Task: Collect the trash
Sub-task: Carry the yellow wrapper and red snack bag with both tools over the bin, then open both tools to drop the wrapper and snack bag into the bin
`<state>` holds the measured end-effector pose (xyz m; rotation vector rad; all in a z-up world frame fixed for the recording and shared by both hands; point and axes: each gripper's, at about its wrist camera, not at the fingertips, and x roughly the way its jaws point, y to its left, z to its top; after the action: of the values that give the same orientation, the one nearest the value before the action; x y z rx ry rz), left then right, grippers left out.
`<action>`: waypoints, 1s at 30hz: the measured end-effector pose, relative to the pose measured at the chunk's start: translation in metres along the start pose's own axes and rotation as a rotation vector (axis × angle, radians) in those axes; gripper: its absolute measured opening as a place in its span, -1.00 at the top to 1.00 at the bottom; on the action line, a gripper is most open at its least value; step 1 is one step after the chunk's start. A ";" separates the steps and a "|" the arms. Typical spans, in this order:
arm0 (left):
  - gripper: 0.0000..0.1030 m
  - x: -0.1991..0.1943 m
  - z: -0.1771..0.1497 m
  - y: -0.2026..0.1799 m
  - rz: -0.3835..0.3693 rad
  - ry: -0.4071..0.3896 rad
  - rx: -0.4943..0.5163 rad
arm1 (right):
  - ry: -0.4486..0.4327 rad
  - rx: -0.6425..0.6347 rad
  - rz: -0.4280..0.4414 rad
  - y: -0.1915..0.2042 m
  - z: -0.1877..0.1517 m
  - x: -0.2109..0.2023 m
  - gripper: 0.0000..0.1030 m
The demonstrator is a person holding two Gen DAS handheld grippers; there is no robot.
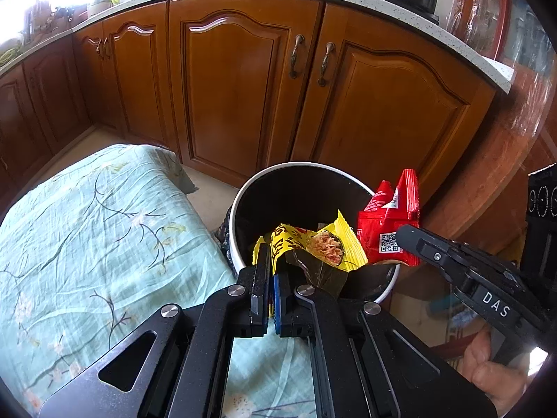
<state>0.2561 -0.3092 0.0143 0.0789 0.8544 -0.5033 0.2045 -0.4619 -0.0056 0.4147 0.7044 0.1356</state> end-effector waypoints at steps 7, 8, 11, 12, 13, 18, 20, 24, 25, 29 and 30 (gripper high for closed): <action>0.98 0.023 0.005 -0.014 0.008 0.031 0.030 | 0.033 0.011 -0.006 -0.011 0.003 0.015 0.87; 0.98 0.026 0.006 -0.015 0.009 0.036 0.030 | 0.036 0.013 -0.006 -0.012 0.003 0.017 0.87; 0.98 0.033 0.007 -0.017 0.013 0.051 0.027 | 0.045 0.022 -0.001 -0.016 0.006 0.022 0.87; 0.98 0.035 0.008 -0.019 0.013 0.054 0.027 | 0.046 0.023 0.000 -0.016 0.007 0.024 0.87; 0.98 0.036 0.008 -0.019 0.012 0.057 0.029 | 0.048 0.023 0.002 -0.017 0.009 0.026 0.87; 0.98 0.040 0.009 -0.020 0.017 0.068 0.032 | 0.049 0.023 0.010 -0.019 0.011 0.028 0.77; 0.93 0.042 0.010 -0.021 0.017 0.070 0.033 | 0.041 0.036 0.015 -0.021 0.010 0.026 0.74; 0.42 0.037 0.009 -0.022 0.026 0.061 0.038 | 0.025 0.060 0.019 -0.025 0.009 0.020 0.36; 0.18 0.034 0.008 -0.021 0.031 0.051 0.035 | 0.021 0.062 0.021 -0.025 0.009 0.018 0.35; 0.02 0.025 0.005 -0.019 0.036 0.037 0.030 | 0.004 0.069 0.027 -0.022 0.008 0.009 0.13; 0.01 0.024 0.005 -0.017 0.034 0.035 0.026 | -0.003 0.070 0.030 -0.021 0.007 0.006 0.03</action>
<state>0.2649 -0.3343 0.0019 0.1265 0.8797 -0.4829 0.2136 -0.4818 -0.0132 0.4929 0.7015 0.1383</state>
